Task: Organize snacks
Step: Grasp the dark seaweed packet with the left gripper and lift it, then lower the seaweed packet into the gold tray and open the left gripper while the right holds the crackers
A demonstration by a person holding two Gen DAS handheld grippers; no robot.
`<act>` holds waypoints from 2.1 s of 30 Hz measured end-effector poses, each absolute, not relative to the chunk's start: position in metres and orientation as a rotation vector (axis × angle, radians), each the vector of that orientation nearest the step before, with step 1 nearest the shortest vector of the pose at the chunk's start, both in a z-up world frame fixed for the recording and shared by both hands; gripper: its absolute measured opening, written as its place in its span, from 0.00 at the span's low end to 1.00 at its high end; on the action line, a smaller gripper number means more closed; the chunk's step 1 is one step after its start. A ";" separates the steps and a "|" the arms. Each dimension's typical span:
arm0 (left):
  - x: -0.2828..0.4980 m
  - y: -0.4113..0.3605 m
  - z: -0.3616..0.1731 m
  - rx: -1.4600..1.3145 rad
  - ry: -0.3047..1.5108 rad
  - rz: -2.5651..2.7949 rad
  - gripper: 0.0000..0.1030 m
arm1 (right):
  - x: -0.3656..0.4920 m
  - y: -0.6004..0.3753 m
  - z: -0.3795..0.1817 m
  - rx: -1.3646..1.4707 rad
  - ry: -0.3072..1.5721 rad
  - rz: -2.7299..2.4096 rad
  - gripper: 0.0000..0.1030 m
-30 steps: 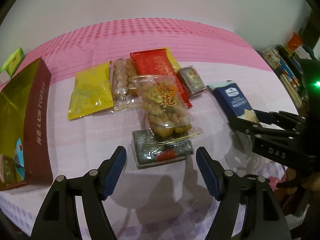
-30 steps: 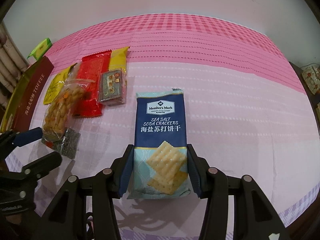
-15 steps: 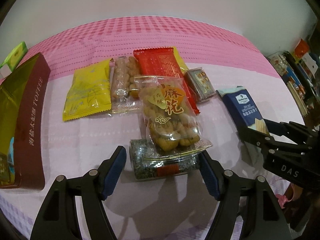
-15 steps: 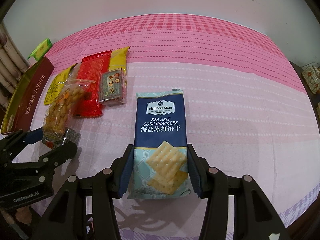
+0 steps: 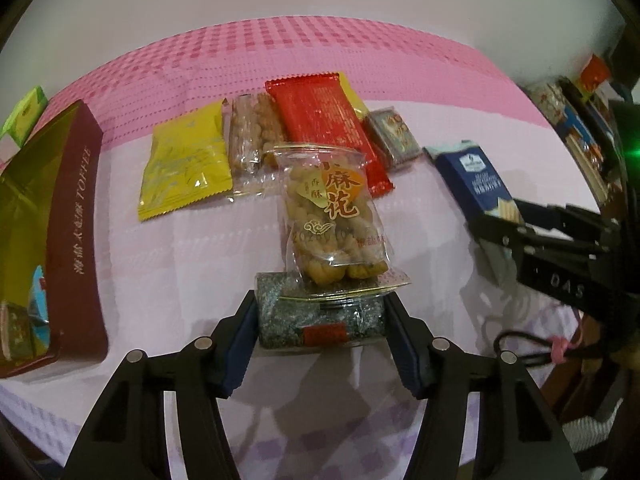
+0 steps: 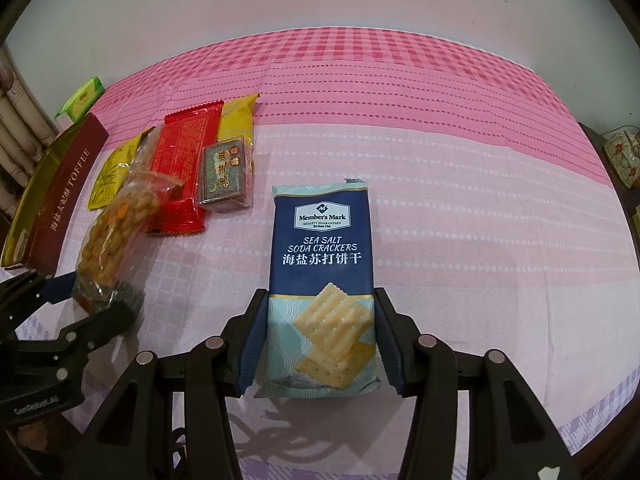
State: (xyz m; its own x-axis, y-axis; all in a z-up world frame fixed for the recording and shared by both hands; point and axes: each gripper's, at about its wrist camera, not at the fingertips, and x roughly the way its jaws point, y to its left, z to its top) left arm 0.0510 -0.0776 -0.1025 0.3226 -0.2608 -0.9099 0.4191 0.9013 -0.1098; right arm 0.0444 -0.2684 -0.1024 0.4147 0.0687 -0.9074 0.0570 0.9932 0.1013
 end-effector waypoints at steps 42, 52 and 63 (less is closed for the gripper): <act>0.065 0.045 -0.020 0.157 0.998 -0.243 0.58 | 0.043 -0.260 -0.104 0.062 1.133 -0.021 0.46; 0.103 0.113 -0.023 0.147 0.974 -0.096 0.58 | 0.043 -0.258 -0.105 0.065 1.128 -0.038 0.46; 0.134 0.155 -0.055 0.159 1.041 -0.070 0.58 | 0.044 -0.257 -0.105 0.076 1.130 -0.060 0.46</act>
